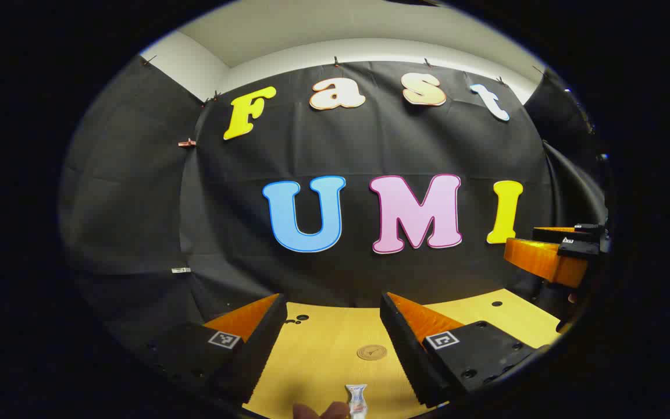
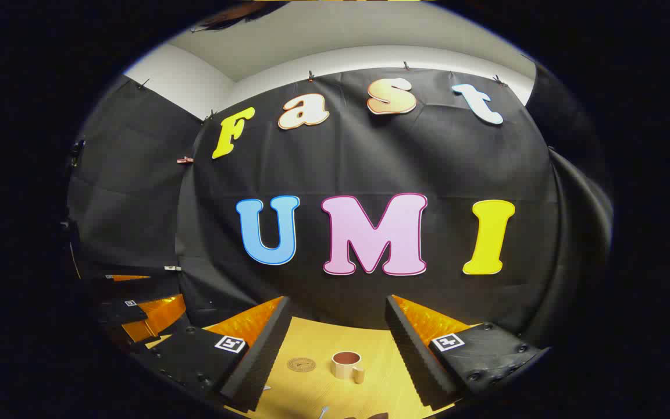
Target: Put the toothbrush and toothpaste on the desktop into the cup, then pick up the cup and place it on the coaster on the desktop.
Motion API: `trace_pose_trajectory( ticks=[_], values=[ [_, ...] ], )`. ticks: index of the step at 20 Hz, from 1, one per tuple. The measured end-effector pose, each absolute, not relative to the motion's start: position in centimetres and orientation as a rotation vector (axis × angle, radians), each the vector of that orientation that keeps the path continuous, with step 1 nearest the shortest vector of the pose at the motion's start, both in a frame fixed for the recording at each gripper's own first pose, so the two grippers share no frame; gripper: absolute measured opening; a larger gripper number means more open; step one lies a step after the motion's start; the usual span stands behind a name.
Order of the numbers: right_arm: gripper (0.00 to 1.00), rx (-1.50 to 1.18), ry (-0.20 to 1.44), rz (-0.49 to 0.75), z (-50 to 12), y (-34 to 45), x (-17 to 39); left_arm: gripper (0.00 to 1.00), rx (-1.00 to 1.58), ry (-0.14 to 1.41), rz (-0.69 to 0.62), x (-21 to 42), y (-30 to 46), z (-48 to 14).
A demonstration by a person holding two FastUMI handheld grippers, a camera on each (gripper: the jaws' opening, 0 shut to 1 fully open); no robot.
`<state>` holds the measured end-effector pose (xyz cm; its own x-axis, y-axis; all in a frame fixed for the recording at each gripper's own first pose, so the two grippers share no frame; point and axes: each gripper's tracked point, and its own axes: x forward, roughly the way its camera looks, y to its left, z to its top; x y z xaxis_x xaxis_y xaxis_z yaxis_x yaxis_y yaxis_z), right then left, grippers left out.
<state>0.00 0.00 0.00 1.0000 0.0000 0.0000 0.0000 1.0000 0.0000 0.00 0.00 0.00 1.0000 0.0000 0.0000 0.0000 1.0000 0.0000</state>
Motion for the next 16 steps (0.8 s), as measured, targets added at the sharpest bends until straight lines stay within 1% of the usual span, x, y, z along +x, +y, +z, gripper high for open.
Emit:
trace_pose_trajectory(
  ticks=[8,11,12,16],
  values=[
    [0.99,0.004,0.024,-0.038,-1.2,-1.1,0.8,1.00,0.022,0.039,-0.044,1.3,-1.3,-1.5],
    [0.99,0.001,0.030,-0.052,-1.5,-1.5,1.2,0.97,0.019,0.055,-0.060,2.0,-1.6,-2.0],
    [0.99,0.002,0.033,-0.054,-1.7,-1.5,1.4,0.99,0.017,0.059,-0.065,2.2,-1.8,-2.2],
    [0.99,-0.001,0.058,-0.062,-2.9,-1.9,1.8,0.99,0.010,0.098,-0.078,3.3,-2.2,-3.8]
  ],
)
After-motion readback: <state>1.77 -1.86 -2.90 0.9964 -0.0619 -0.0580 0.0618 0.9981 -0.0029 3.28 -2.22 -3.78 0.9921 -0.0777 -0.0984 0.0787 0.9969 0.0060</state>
